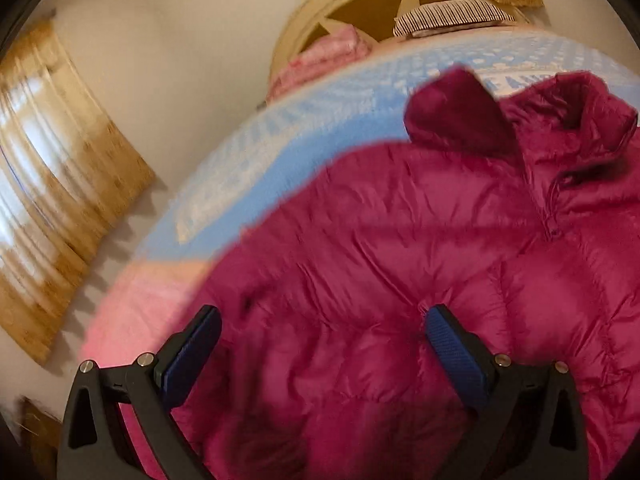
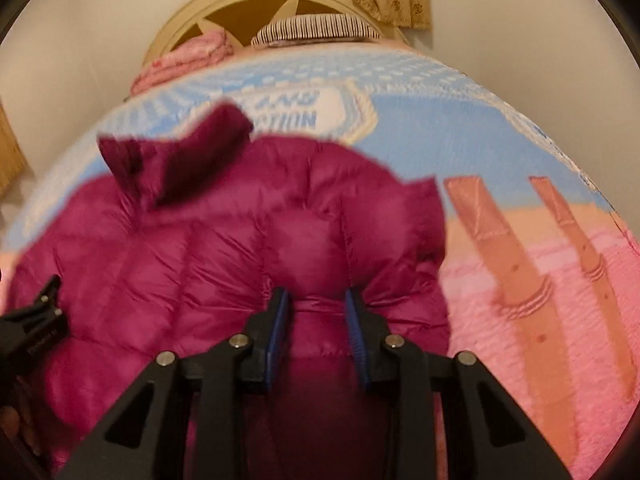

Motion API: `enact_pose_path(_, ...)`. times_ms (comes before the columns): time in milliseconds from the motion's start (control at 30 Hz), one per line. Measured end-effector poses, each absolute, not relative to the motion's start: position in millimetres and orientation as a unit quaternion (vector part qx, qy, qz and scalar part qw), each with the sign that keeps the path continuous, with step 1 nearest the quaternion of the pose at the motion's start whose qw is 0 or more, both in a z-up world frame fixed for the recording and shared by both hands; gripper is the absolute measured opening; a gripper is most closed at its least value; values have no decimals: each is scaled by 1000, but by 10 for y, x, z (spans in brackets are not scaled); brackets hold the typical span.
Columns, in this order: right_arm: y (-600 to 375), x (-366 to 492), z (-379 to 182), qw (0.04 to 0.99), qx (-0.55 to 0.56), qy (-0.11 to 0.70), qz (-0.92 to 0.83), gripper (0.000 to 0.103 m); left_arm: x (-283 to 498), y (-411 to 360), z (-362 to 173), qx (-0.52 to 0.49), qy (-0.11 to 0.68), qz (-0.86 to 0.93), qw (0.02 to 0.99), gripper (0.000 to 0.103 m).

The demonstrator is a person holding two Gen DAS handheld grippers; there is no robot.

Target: Fold large clothes

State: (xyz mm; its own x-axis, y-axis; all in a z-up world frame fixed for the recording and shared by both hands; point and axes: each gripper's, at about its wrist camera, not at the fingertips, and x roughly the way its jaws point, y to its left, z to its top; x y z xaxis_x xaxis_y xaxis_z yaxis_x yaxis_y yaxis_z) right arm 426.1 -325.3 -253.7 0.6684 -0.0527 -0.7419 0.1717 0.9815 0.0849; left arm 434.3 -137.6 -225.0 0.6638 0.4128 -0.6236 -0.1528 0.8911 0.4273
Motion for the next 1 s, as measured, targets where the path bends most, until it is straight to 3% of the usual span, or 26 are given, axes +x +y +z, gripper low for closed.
enact_pose_path(700, -3034, 4299, -2470, 901, -19, 421, -99, 33, 4386, -1299, -2349, 138, 385, 137, 902, 102)
enact_pose_path(833, -2943, 4087, -2142, 917, -9, 385, -104, 52, 4377, -1275, -2342, 132, 386, 133, 903, 102)
enact_pose_path(1000, -2542, 3961, -2006, 930, -10, 364, -51, 52, 4378, -1262, -2344, 127, 387, 130, 904, 102)
